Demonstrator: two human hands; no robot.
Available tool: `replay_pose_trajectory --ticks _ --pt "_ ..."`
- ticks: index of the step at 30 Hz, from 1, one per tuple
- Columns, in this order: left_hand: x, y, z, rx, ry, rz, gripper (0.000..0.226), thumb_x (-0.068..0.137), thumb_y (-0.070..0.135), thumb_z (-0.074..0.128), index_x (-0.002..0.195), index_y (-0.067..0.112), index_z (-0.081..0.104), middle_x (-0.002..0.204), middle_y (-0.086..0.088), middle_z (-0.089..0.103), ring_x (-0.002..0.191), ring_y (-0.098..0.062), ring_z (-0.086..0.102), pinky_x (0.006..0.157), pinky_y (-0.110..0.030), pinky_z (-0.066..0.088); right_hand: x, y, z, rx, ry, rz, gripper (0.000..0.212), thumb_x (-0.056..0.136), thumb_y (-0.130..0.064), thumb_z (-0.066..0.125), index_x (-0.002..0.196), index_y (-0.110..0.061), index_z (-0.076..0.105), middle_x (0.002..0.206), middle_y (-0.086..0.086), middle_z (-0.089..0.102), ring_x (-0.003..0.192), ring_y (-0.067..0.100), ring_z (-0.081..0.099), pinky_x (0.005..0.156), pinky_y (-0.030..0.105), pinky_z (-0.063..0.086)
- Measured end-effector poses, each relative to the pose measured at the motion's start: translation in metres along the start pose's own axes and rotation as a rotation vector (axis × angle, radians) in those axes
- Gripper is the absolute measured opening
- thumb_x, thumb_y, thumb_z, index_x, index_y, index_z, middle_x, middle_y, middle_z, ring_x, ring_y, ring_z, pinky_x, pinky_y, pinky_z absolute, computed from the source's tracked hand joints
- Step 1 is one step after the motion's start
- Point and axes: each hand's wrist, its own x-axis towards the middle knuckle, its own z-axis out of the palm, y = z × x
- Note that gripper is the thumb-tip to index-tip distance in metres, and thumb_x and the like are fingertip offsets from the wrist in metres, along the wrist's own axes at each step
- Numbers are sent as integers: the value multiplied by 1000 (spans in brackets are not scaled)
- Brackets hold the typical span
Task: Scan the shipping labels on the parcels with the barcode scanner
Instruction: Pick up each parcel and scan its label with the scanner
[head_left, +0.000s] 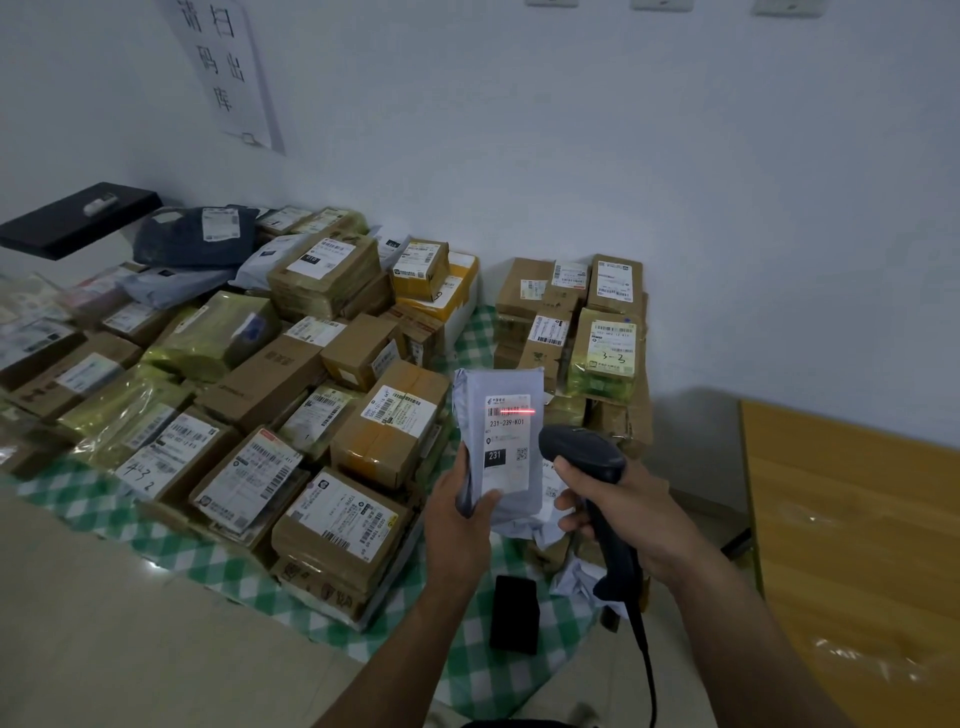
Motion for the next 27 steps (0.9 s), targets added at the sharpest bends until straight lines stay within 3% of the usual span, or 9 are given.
replay_pose_trajectory --ticks 3,7,12,16,19,22,27 --pt "-1 -2 -6 35 6 -18 67 97 18 71 157 26 43 127 3 65 117 -5 64 96 -36 59 0 2 2 -11 -1 -20 29 93 -34 74 121 -31 67 98 8 80 69 24 73 56 25 52" --pt "-12 -6 -38 193 33 3 68 100 20 68 155 42 35 124 20 56 114 14 54 89 -16 49 3 10 7 -91 21 -48 25 93 -36 75 116 -35 68 100 -1 80 69 20 74 59 23 52" --pt "-43 -30 -93 391 -87 -69 65 104 12 58 160 34 32 136 6 52 115 -4 52 97 -25 45 8 32 20 -204 -22 -24 23 94 -33 76 116 -32 69 99 1 80 62 14 71 58 23 53" --pt "-67 -57 -104 450 -152 -126 64 104 6 57 157 31 31 159 14 31 145 -7 31 117 -22 28 14 49 30 -264 -66 -1 32 92 -37 78 122 -31 69 99 -3 78 65 17 71 63 29 54" --pt "-75 -87 -101 508 -201 -308 60 105 10 55 160 24 35 155 1 37 143 -22 38 114 -33 39 16 56 33 -282 -79 18 32 93 -35 77 123 -27 69 96 -5 74 62 15 68 60 27 51" --pt "-75 -113 -99 504 -249 -383 57 100 10 56 154 26 45 153 -5 47 133 -23 50 109 -44 48 17 59 35 -333 -102 36 31 93 -40 76 119 -26 68 92 -6 73 64 16 70 63 32 51" --pt "-68 -131 -91 511 -251 -417 59 99 6 57 154 24 47 148 -6 56 132 -26 55 107 -39 49 15 61 35 -354 -106 63 26 94 -39 75 115 -28 67 96 -4 72 64 13 69 61 27 51"
